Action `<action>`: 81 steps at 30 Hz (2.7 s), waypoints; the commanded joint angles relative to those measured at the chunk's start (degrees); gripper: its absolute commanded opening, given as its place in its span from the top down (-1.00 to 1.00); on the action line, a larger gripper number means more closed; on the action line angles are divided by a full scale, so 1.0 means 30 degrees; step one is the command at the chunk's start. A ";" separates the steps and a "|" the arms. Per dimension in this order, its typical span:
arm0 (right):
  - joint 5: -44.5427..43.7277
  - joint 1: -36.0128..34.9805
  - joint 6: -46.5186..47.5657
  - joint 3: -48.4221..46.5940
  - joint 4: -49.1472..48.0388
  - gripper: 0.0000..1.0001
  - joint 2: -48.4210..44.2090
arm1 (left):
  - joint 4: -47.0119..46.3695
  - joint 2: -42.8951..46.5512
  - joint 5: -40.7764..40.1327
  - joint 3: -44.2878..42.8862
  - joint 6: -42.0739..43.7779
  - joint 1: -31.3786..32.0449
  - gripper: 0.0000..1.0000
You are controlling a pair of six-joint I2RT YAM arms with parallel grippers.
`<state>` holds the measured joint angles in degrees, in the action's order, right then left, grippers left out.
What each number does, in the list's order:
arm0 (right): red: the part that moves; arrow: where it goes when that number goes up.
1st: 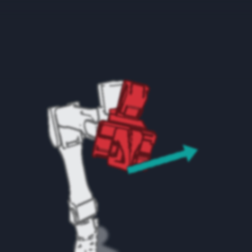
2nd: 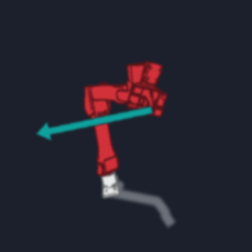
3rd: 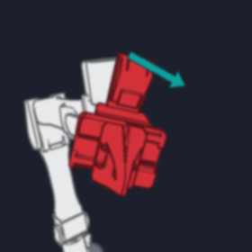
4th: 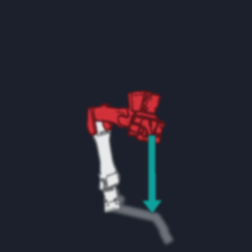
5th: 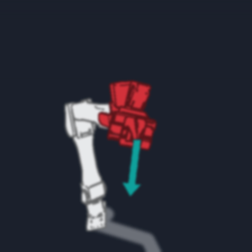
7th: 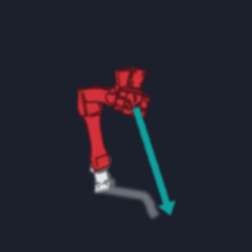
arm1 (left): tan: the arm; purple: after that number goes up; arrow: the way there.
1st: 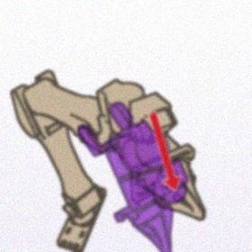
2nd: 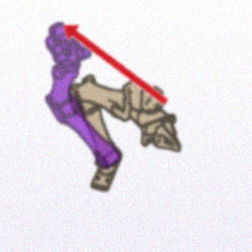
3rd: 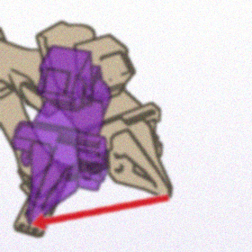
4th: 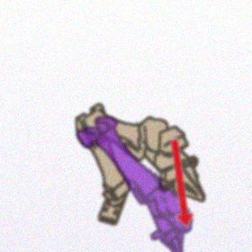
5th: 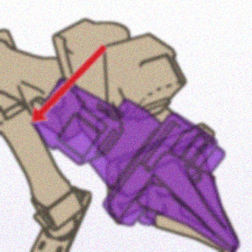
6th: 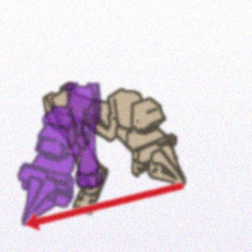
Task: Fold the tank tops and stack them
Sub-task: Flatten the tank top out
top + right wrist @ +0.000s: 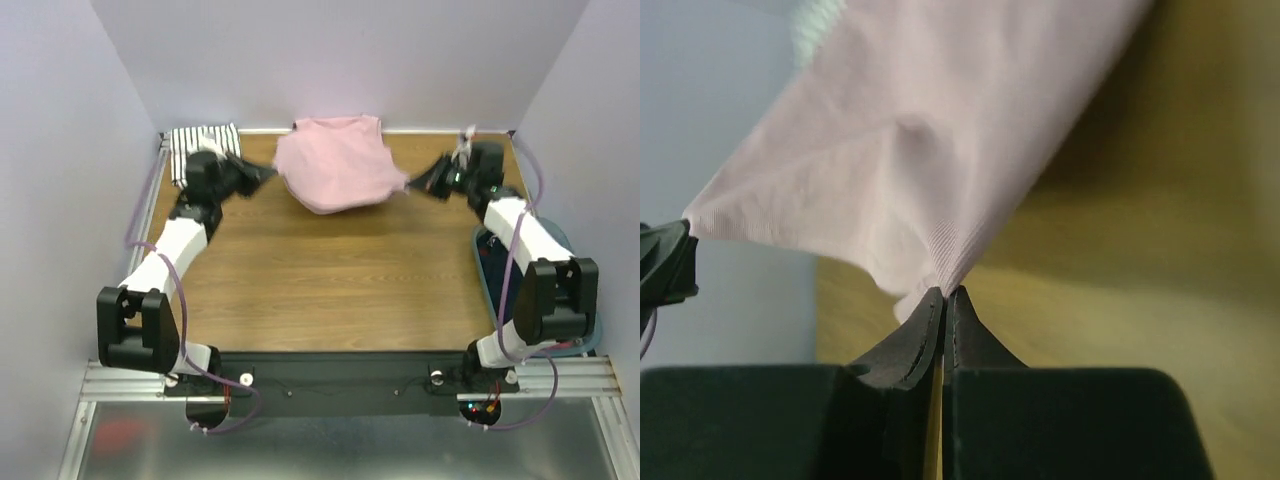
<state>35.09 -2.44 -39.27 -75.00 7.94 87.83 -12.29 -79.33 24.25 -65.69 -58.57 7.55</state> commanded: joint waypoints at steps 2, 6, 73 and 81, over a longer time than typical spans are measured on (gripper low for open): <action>-0.1645 0.0139 0.0724 0.8582 -0.0917 0.99 -0.0712 | -0.1174 0.1010 -0.1606 0.8338 -0.0457 0.1695 1.00; -0.2962 0.0139 0.1428 1.2245 -0.0891 0.99 -0.1297 | -0.2346 0.1801 -0.2281 1.3092 -0.1716 0.2578 1.00; -1.7054 -1.8457 -0.2000 0.0756 0.3152 0.08 0.3316 | 0.8995 -1.2167 -0.4276 -0.7982 1.3426 0.1672 -0.36; -1.9284 -2.1393 -0.0917 -0.3502 0.2772 0.12 0.8421 | 0.8140 -1.4306 -0.2984 -0.9186 1.4483 0.1672 -0.38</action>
<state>-16.27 -63.59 -43.90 -80.27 18.59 109.73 12.58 -121.32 14.04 -89.93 -18.26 12.32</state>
